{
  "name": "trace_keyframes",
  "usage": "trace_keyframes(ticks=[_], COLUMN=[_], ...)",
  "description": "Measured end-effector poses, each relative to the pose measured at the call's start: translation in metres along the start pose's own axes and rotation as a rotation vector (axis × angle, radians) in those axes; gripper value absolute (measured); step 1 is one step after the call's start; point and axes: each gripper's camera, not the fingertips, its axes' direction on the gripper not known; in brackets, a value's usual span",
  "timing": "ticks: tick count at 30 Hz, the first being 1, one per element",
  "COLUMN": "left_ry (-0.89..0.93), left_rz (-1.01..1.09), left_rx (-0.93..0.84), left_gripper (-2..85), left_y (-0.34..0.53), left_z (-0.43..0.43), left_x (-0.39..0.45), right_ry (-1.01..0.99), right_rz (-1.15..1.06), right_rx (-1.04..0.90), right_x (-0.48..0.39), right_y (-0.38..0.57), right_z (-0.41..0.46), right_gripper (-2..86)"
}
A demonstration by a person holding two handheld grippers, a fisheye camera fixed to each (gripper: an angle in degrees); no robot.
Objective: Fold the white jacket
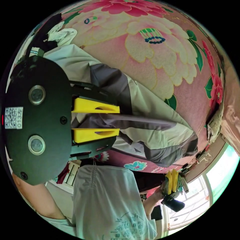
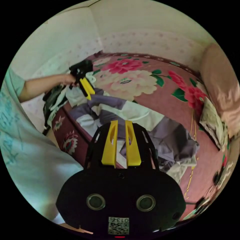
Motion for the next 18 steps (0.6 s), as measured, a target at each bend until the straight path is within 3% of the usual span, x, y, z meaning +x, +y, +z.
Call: trace_keyframes(ticks=[2, 6, 8, 11, 14, 16, 18], left_ry=[-0.052, -0.118, -0.156, -0.078, -0.114, -0.182, -0.222], left_rz=[0.015, 0.050, 0.062, 0.032, -0.046, -0.082, -0.047], left_rx=[-0.050, -0.132, -0.140, -0.212, -0.152, -0.051, 0.171], left_gripper=[6.3, 2.6, 2.9, 4.0, 2.4, 1.7, 1.1], left_y=[-0.007, -0.032, -0.036, -0.029, 0.002, 0.021, 0.026], left_z=[0.009, 0.016, 0.012, 0.014, -0.012, -0.038, -0.065], left_x=[0.004, -0.007, -0.014, -0.026, -0.025, -0.012, 0.027], right_ry=[0.041, 0.134, 0.114, 0.052, -0.016, 0.111, 0.342], right_rz=[-0.086, -0.222, -0.221, -0.177, -0.109, -0.055, 0.017], right_rx=[-0.070, -0.453, -0.337, -0.337, -0.245, -0.133, -0.100], right_x=[-0.033, -0.062, -0.066, -0.068, -0.064, -0.057, -0.042], right_y=[-0.010, 0.010, 0.025, 0.024, 0.005, -0.001, -0.008], right_z=[0.031, 0.112, 0.101, 0.083, 0.030, -0.005, -0.026], right_gripper=[1.8, 0.4, 0.2, 0.0, 0.0, 0.1, 0.4])
